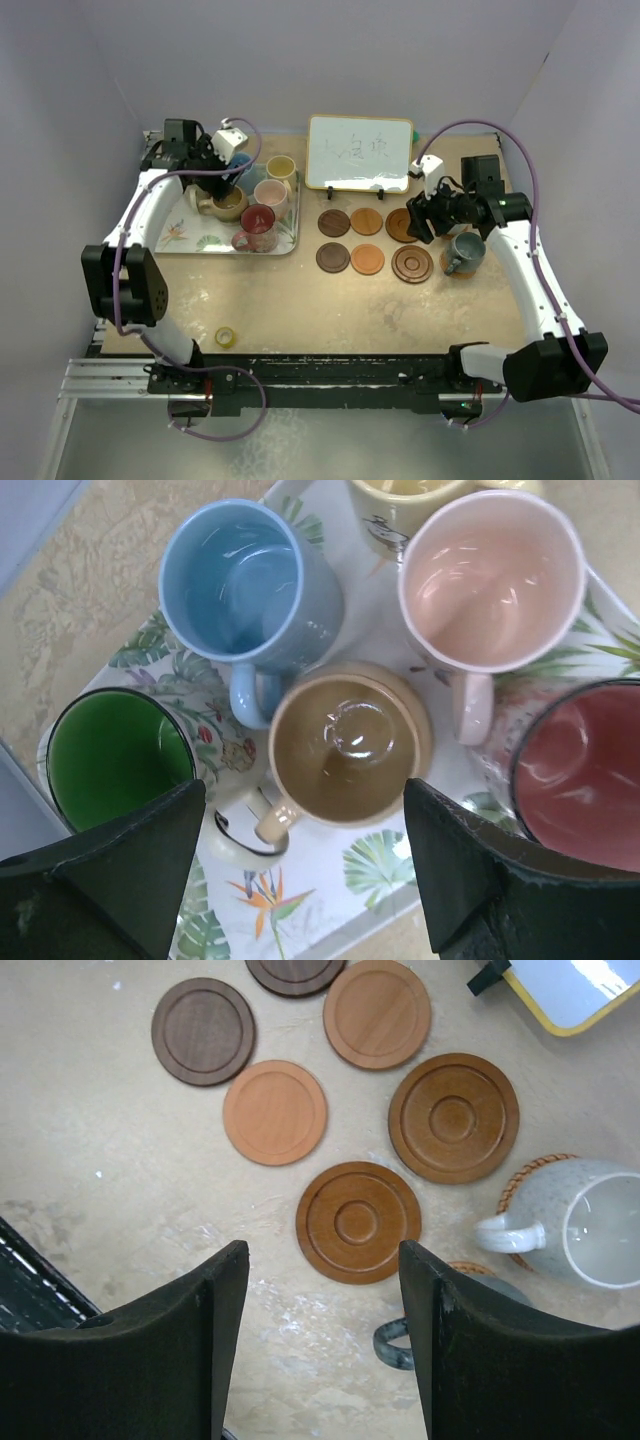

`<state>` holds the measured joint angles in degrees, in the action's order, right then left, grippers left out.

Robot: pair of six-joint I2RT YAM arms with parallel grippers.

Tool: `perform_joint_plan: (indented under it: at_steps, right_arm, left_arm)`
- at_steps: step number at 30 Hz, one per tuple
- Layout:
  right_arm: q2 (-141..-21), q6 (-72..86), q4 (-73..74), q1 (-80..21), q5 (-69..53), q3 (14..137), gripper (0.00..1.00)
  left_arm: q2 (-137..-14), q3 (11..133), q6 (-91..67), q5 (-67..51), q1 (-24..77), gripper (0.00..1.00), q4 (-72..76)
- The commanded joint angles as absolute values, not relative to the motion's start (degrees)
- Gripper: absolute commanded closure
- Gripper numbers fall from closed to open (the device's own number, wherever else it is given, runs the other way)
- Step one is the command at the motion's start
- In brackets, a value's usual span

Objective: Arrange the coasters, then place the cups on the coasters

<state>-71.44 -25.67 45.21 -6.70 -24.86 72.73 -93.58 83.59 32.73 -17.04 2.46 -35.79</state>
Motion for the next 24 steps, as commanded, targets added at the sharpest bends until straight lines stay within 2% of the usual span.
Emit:
perform_joint_plan:
  at_steps: [1, 8, 13, 20, 24]
  right_arm:
    - [-69.1, -22.4, 44.4, -6.9, -30.0, 72.4, 0.35]
    - [-66.4, -22.2, 42.7, -6.8, -28.3, 69.5, 0.32]
    - [-65.8, -22.6, 42.6, -6.8, -28.1, 69.1, 0.32]
    - [-65.7, -22.8, 42.5, -6.8, -28.4, 68.8, 0.32]
    - [-65.4, -22.8, 42.3, -6.7, -28.1, 68.7, 0.32]
  left_arm:
    - [-99.1, 90.8, 38.7, -20.2, 1.1, 0.23, -38.7]
    - [-107.5, 98.2, 44.1, -23.7, 1.0, 0.23, -45.4]
    - [-111.7, 102.9, 46.7, -23.2, 1.1, 0.27, -48.6]
    - [-117.3, 107.6, 49.6, -21.7, 1.1, 0.42, -53.7]
    - [-118.8, 108.1, 49.5, -21.2, 1.1, 0.47, -53.2]
